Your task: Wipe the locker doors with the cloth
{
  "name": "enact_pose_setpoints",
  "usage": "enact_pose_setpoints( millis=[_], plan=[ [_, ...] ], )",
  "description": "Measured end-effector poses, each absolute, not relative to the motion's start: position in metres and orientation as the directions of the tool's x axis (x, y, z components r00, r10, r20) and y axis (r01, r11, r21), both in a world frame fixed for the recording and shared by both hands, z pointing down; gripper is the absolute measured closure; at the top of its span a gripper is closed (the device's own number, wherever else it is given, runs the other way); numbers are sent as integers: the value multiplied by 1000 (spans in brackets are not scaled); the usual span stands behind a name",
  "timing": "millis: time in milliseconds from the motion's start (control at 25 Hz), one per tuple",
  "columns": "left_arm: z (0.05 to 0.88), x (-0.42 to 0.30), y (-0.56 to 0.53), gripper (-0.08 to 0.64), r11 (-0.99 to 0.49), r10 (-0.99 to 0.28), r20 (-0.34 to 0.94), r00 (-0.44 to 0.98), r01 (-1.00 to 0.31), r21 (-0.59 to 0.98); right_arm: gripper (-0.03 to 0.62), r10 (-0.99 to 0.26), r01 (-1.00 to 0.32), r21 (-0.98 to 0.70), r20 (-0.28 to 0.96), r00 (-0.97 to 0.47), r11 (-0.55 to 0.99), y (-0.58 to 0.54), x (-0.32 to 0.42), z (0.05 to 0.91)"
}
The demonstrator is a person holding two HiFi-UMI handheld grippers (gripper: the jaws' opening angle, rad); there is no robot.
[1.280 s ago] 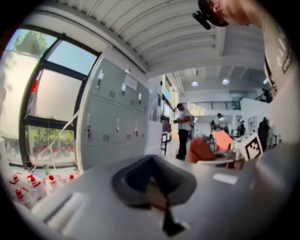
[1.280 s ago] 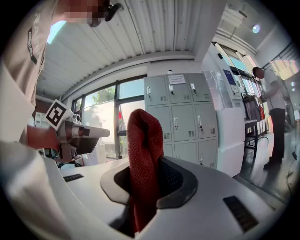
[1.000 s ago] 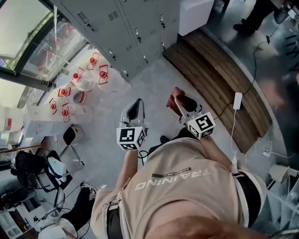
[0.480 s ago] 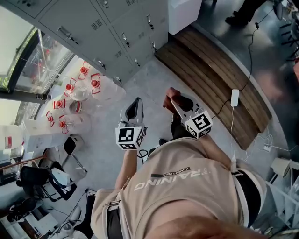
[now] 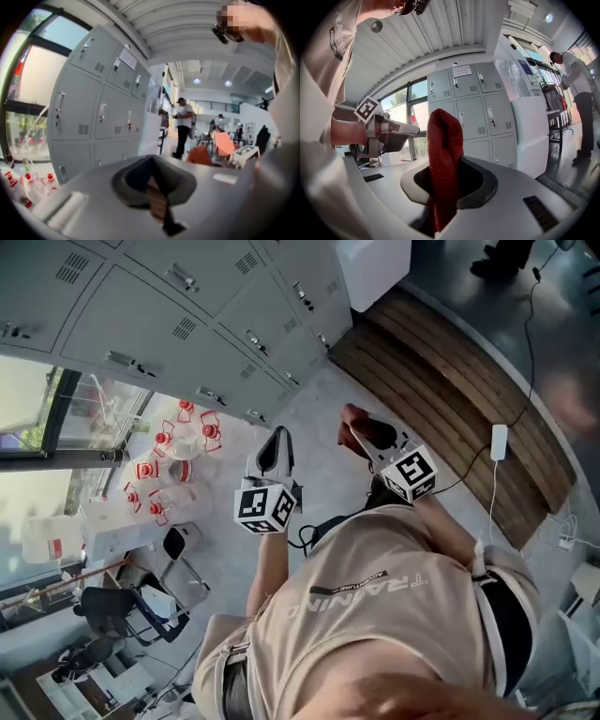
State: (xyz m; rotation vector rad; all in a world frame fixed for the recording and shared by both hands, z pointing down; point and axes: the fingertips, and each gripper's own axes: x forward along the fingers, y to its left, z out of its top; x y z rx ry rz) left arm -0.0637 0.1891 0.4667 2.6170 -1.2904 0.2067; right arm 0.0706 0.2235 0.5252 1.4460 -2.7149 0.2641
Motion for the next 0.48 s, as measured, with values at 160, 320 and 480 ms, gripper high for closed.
enact_pose_setpoints(
  millis=[160, 320, 480],
  plan=[
    [477, -57, 176, 554, -576, -772, 251, 585, -809, 116, 525, -808, -820, -130, 144, -572, 557, 198, 82, 531],
    [489, -66, 155, 554, -542, -785, 285, 550, -832, 115, 525, -790, -806, -154, 162, -591, 571, 172, 80, 539],
    [500, -79, 126, 554, -528, -792, 293, 535, -842, 109, 525, -759, -783, -166, 195, -622, 599, 138, 64, 553]
  ],
)
